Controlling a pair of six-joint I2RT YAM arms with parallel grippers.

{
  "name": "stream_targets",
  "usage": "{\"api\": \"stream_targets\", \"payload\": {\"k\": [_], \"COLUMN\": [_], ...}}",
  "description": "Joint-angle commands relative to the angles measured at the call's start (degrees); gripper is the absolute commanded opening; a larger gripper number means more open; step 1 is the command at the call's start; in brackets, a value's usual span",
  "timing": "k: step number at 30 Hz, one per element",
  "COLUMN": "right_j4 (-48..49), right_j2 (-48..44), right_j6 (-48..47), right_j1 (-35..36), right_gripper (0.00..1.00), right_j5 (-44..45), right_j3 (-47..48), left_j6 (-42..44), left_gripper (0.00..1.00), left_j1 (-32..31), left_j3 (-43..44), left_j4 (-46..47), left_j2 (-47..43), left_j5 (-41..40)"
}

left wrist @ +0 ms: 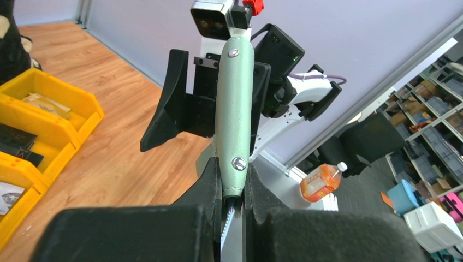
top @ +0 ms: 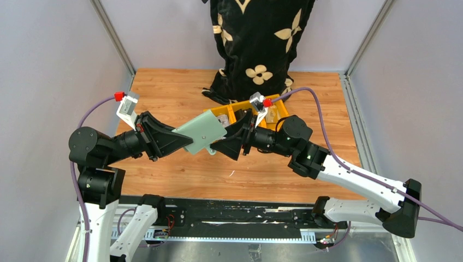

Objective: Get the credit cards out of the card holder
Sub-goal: Open the card holder.

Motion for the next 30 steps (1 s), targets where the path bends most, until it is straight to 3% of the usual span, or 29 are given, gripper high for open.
{"api": "stream_targets", "payload": {"k": [1,14,30], "right_j4": [2.43,3.84,10.32], "right_j2": [-0.33,-0.66,5.03], "right_j6": [0.77,1.56,6.09], "right_j1": [-0.75,-3.21,-3.69], "right_gripper": [0.73,0.66,0.66], "right_j5": [-3.69,-9.97,-13.97], "right_j3": [2.87,4.22,9.35], "left_j6": [-1.27,-0.63,0.59], "left_gripper": [0.00,0.00,0.00], "left_j1": [-0.18,-0.18,-0.18], "left_j3": [1.25,0.49,-0.45], "left_j4": [1.26,0.51,-1.36], "left_j2": [-0.59,-0.95,-1.60], "left_j5": [2.68,3.68,4.14]}}
